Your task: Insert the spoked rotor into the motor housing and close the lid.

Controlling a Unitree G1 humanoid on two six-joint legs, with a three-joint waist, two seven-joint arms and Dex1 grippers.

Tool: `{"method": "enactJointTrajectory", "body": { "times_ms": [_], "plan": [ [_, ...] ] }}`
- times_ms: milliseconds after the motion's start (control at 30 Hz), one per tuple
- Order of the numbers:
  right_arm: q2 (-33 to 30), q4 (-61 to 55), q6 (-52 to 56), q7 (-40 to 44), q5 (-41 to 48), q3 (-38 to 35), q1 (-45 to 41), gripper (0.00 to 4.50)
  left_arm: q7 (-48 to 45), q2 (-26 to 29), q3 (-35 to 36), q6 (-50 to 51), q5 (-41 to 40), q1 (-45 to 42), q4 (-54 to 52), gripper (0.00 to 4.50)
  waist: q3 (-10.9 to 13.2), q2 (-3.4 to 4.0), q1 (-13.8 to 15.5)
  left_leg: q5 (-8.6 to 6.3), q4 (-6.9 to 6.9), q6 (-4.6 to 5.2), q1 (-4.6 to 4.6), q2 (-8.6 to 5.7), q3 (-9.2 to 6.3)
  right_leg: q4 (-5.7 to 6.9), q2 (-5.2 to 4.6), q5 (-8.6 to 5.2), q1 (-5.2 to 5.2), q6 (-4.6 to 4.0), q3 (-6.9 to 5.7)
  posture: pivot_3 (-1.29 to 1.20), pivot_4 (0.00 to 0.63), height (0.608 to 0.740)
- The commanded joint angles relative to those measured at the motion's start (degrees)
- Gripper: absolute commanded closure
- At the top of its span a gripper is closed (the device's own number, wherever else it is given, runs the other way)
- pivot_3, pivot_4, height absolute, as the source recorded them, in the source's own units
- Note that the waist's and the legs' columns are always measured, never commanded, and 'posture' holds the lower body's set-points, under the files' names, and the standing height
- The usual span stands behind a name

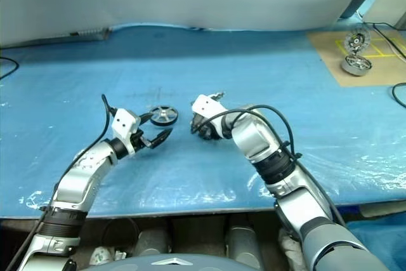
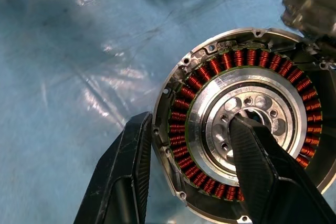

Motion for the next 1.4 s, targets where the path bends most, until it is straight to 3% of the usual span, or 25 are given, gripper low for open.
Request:
{"method": "enactJointTrajectory", "body": {
  "times_ms": [33,133,400,833,967,1100,1233,1400],
  "plan": [
    [0.7,4.0,1.6,-3.2,1.4,0.3,0.4,2.57,0.2,0.0,0.3,-0.8,-0.2,0.1,-1.3,0.0,0.0,0.0,0.0,0.0,-0.01,-0.01,0.02,0.0,0.0,0.0,0.0,-0.01,0.0,0.02,0.01,0.0,0.15,0.74],
    [0.4,4.4,2.4,-4.5,2.6,-0.2,0.2,2.57,0.2,0.0,0.4,-0.9,-0.2,0.2,-1.2,0.0,0.0,0.0,0.1,0.02,-0.12,-0.04,0.11,-0.03,0.0,0.0,0.0,-0.03,0.07,0.05,0.02,0.0,0.15,0.74],
    [1.3,4.3,5.9,-9.3,6.2,-3.4,-2.3,0.02,-0.4,-0.2,0.5,-2.9,-0.1,0.0,1.3,0.0,0.1,0.1,0.6,0.12,-0.31,-0.21,-0.07,-0.08,-0.01,-0.3,-0.02,0.15,0.03,-0.27,0.0,0.0,0.15,0.74],
    [-1.1,-12.6,23.3,-10.3,18.1,-7.0,-4.9,0.02,-1.0,-0.3,0.3,-5.6,-0.1,-0.2,4.3,0.0,0.1,0.16,0.6,0.17,-0.83,-0.34,-0.29,-0.06,-0.02,-0.77,0.1,0.17,-0.14,-0.26,-0.1,0.0,0.15,0.74],
    [-3.1,-19.5,25.8,-10.5,22.5,-12.3,-2.4,0.02,-1.0,-0.1,0.5,-5.3,-0.2,-0.4,4.0,0.0,0.1,0.17,0.7,0.18,-0.78,-0.35,-0.27,-0.05,-0.01,-0.77,0.1,0.16,-0.14,-0.25,-0.05,0.0,0.15,0.74],
    [-5.6,-25.8,15.2,-10.6,25.4,-17.8,6.4,0.02,-1.1,0.5,0.8,-4.7,-0.4,-0.3,3.4,0.0,0.1,0.17,1.1,0.18,-0.77,-0.35,-0.26,-0.05,-0.01,-0.76,0.1,0.16,-0.12,-0.24,-0.04,0.0,0.15,0.74],
    [-8.4,-28.7,-4.7,-12.6,24.0,-19.9,20.2,0.02,-1.2,0.9,1.0,-3.8,-0.7,-0.7,2.7,0.0,0.1,0.18,1.8,0.18,-0.81,-0.35,-0.29,-0.05,0.01,-0.81,0.1,0.13,-0.14,-0.2,-0.03,0.0,0.15,0.74],
    [-6.8,-28.4,-17.3,-18.6,23.0,-22.4,32.3,0.02,-1.6,1.5,1.0,-2.9,-0.7,-1.6,2.3,0.0,0.1,0.19,1.7,0.17,-0.77,-0.34,-0.29,-0.07,0.03,-0.79,0.1,0.11,-0.15,-0.17,-0.02,0.0,0.15,0.74]
  ]
}}
